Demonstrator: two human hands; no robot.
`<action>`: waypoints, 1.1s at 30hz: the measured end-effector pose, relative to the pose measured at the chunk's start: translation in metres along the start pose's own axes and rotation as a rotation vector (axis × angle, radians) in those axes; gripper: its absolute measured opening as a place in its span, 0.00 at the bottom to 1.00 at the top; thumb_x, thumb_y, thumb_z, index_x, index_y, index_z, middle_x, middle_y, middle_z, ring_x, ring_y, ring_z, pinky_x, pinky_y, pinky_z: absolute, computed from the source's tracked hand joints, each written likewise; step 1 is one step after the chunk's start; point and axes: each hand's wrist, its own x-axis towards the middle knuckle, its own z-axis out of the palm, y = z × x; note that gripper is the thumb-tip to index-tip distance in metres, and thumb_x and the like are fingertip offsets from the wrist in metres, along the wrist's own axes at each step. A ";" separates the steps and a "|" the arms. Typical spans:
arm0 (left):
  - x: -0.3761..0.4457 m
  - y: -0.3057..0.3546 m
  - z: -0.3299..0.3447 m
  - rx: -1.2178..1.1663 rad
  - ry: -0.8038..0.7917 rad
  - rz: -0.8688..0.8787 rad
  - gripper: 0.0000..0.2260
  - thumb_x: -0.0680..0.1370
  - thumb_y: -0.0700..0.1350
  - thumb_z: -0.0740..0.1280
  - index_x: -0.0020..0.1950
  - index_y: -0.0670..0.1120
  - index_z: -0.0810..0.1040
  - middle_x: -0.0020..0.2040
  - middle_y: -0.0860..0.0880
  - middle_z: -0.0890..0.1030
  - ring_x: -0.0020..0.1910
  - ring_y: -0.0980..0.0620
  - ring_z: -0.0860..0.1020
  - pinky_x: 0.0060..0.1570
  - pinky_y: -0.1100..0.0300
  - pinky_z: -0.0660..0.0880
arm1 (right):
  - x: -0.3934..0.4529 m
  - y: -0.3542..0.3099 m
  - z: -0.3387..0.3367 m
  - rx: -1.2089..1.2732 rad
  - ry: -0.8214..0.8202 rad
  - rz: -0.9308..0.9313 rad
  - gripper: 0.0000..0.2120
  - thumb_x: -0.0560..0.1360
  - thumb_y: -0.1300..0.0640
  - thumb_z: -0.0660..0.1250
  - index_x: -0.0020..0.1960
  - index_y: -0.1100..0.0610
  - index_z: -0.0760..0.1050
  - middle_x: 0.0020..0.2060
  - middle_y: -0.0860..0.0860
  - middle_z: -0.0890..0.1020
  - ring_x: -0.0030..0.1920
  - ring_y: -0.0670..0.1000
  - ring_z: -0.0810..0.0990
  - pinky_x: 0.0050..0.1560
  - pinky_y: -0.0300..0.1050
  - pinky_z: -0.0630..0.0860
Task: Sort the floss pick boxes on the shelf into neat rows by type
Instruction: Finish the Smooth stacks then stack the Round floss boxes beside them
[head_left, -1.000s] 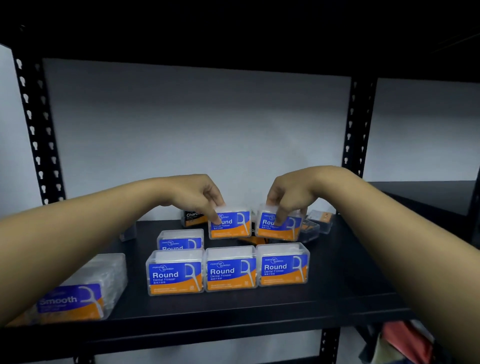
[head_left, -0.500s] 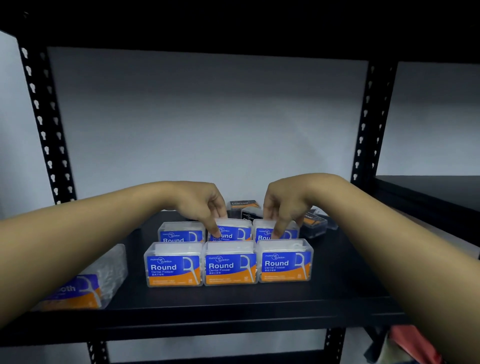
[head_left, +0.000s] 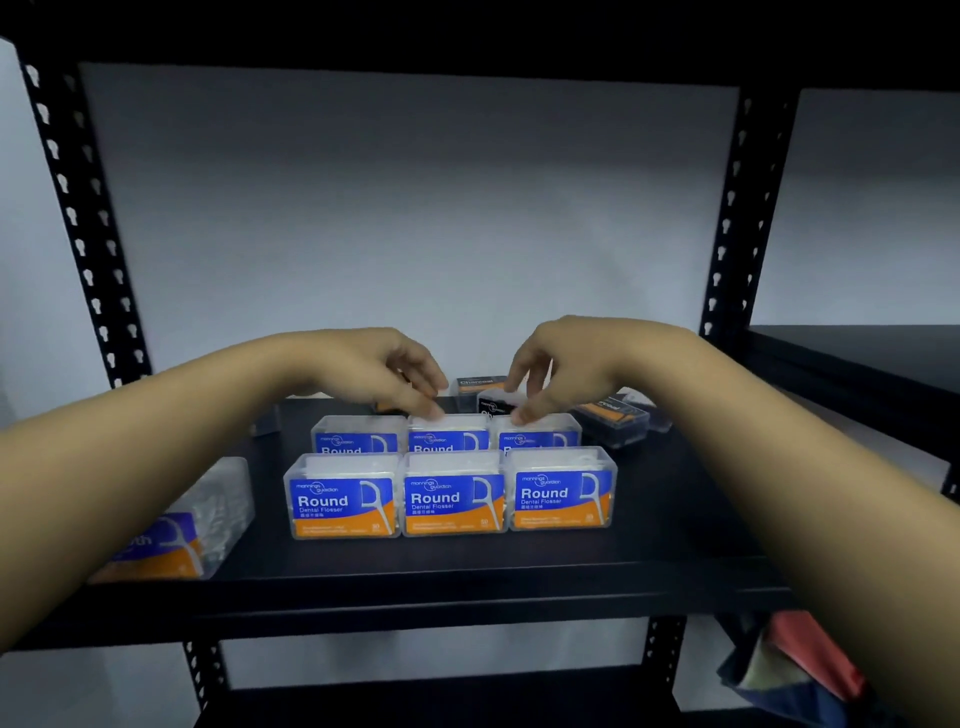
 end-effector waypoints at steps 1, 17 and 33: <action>-0.006 0.001 0.001 -0.016 0.071 0.009 0.18 0.75 0.53 0.74 0.64 0.53 0.80 0.60 0.55 0.83 0.59 0.55 0.81 0.65 0.52 0.77 | -0.005 0.000 0.001 0.033 0.059 -0.016 0.22 0.73 0.36 0.73 0.64 0.43 0.80 0.53 0.41 0.83 0.49 0.44 0.81 0.53 0.45 0.77; -0.039 0.003 0.047 0.182 0.193 -0.165 0.22 0.83 0.61 0.56 0.66 0.49 0.77 0.60 0.49 0.82 0.54 0.52 0.81 0.55 0.55 0.78 | -0.017 -0.020 0.044 0.081 0.075 -0.024 0.21 0.81 0.37 0.61 0.69 0.46 0.76 0.60 0.48 0.83 0.54 0.48 0.82 0.55 0.48 0.81; -0.044 0.009 0.064 0.152 0.232 -0.145 0.22 0.82 0.64 0.54 0.60 0.51 0.78 0.56 0.50 0.83 0.52 0.52 0.81 0.56 0.52 0.77 | -0.026 -0.037 0.060 0.208 0.021 0.051 0.32 0.78 0.29 0.54 0.75 0.45 0.67 0.65 0.49 0.81 0.51 0.48 0.79 0.52 0.46 0.77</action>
